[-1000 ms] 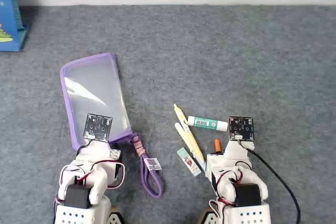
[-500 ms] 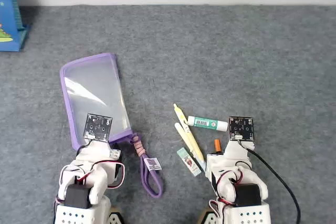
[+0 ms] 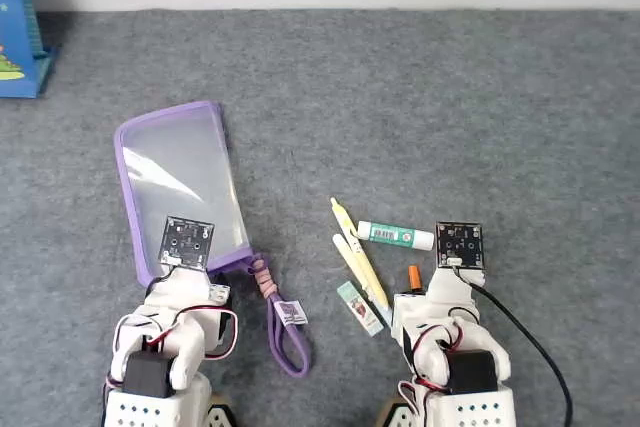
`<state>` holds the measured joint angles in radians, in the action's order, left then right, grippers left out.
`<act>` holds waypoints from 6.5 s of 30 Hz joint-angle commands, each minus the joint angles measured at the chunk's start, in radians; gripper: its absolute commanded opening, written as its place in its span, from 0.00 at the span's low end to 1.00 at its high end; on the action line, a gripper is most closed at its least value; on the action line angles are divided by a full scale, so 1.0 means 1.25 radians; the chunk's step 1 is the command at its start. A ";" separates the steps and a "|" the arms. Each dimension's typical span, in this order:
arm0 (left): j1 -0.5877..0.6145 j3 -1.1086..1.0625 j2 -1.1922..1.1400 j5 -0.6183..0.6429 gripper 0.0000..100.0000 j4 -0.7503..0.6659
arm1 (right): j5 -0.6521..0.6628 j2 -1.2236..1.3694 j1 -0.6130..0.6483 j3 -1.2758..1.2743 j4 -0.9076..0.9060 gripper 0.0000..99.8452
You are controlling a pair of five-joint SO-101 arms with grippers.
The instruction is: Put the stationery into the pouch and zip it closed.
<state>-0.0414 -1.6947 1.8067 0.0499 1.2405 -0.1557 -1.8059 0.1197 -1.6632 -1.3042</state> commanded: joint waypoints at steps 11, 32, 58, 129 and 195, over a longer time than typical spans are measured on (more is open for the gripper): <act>0.002 0.009 0.010 0.007 0.07 -0.015 | 0.004 -0.007 0.010 -0.016 -0.003 0.01; 0.002 0.009 0.010 0.007 0.07 -0.015 | 0.182 -0.007 -0.018 0.091 -0.007 0.01; 0.514 0.230 0.012 0.011 0.07 -0.027 | 0.038 0.064 0.265 0.306 0.046 0.01; 0.562 0.158 0.011 -0.195 0.07 -0.022 | 0.135 1.407 0.612 0.800 0.408 0.12; 0.562 0.154 0.012 -0.194 0.07 -0.023 | 0.188 0.854 0.406 0.897 0.311 0.01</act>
<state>0.6628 -1.5336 1.8067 -0.1849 1.2359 0.0269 -0.6889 0.6506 -0.6306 -0.9743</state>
